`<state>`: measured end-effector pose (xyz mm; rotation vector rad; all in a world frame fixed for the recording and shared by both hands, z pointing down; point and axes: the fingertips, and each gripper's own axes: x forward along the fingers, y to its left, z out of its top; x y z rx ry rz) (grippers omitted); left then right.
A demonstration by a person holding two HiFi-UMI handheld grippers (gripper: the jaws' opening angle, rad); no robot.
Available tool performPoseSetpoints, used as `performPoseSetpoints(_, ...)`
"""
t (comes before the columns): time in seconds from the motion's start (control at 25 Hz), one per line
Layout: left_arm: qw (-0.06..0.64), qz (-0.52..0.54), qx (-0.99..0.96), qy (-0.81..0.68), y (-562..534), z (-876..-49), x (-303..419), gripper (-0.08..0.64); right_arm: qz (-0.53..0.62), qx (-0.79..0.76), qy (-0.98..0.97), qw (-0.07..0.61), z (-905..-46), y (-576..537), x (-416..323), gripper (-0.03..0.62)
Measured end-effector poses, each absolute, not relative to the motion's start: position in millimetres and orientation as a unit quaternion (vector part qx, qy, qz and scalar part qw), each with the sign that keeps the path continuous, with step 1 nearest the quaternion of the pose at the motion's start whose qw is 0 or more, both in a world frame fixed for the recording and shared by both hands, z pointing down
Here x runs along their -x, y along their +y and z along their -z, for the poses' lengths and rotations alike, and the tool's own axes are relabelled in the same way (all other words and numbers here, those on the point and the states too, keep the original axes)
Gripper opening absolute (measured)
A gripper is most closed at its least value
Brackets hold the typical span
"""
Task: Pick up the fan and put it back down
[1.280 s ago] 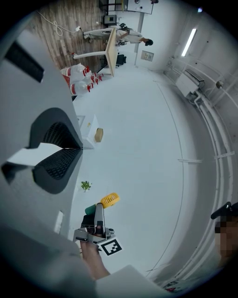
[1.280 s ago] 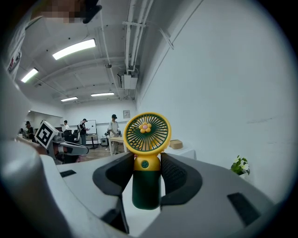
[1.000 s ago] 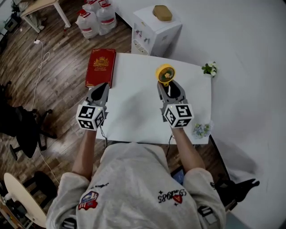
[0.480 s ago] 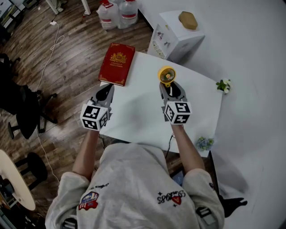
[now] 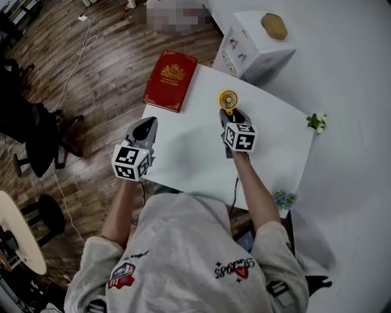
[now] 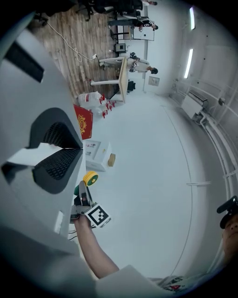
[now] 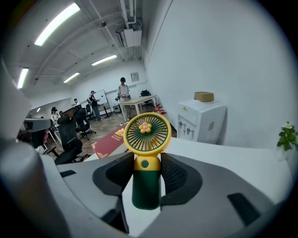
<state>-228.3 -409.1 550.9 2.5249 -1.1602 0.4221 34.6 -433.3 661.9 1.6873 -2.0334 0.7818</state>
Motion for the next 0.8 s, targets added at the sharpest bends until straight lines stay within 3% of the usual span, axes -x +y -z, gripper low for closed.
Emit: performPoseSetpoints(0.8,0.184,-0.168,-0.857,-0.452,-400,-572,282,0.005,-0.382,-0.604,-0.641,0.281,-777,-437,-32,0.184)
